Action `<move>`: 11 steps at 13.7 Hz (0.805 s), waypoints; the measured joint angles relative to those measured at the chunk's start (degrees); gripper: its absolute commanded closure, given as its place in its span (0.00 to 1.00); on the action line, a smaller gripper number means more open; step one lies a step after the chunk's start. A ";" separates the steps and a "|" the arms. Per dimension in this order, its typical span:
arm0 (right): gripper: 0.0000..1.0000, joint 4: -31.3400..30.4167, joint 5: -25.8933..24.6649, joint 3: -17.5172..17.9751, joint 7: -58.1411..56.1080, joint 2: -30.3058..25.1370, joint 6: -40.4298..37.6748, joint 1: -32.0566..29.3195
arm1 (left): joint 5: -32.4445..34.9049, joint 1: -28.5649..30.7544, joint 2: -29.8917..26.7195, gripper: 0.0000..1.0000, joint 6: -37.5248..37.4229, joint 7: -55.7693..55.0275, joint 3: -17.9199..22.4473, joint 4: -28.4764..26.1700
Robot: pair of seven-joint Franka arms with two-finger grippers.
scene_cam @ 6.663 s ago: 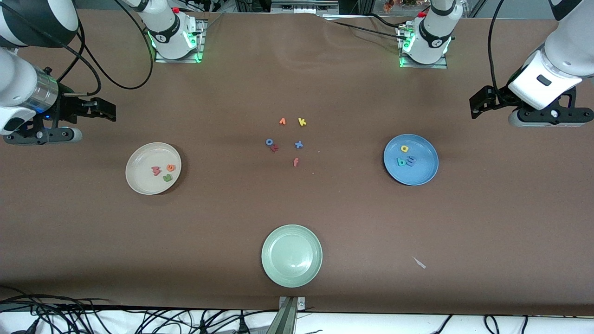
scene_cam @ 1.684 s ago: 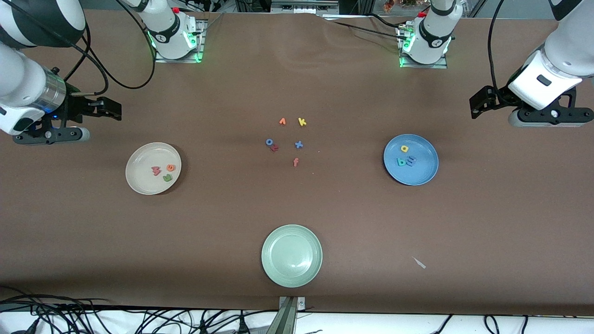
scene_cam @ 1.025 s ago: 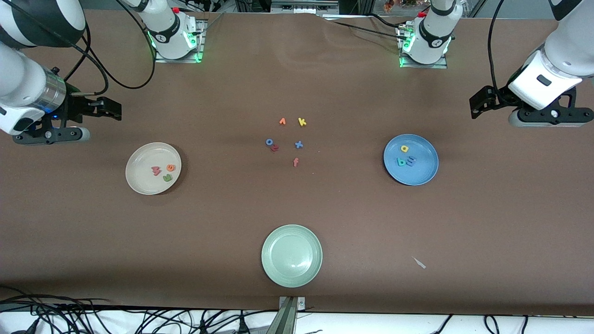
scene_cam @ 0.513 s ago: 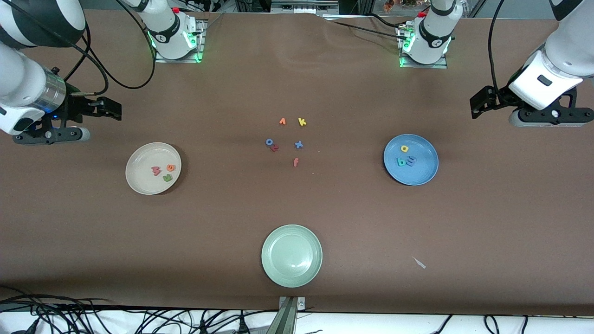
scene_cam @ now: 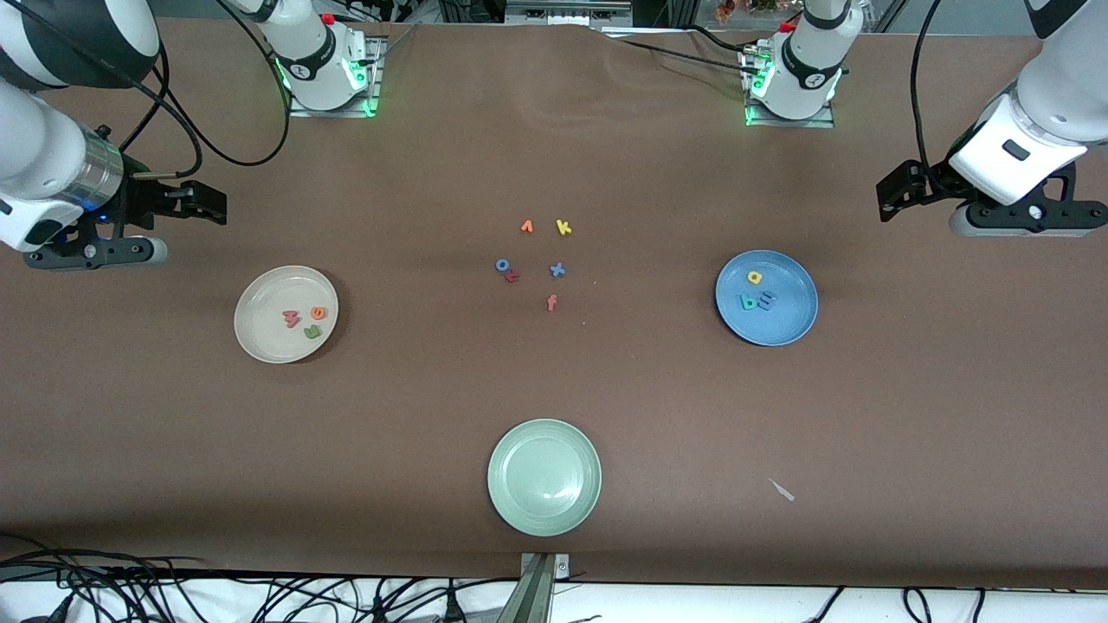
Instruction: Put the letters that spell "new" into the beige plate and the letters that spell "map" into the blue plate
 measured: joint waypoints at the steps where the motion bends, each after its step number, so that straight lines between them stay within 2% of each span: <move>1: 0.00 0.00 0.00 0.00 0.00 0.00 0.00 0.00 | 0.00 0.00 0.00 0.00 0.00 0.00 0.00 0.00; 11: 0.00 0.03 0.00 0.00 0.04 -0.03 1.92 -0.01 | 0.00 0.00 0.00 0.00 0.00 0.00 0.00 0.00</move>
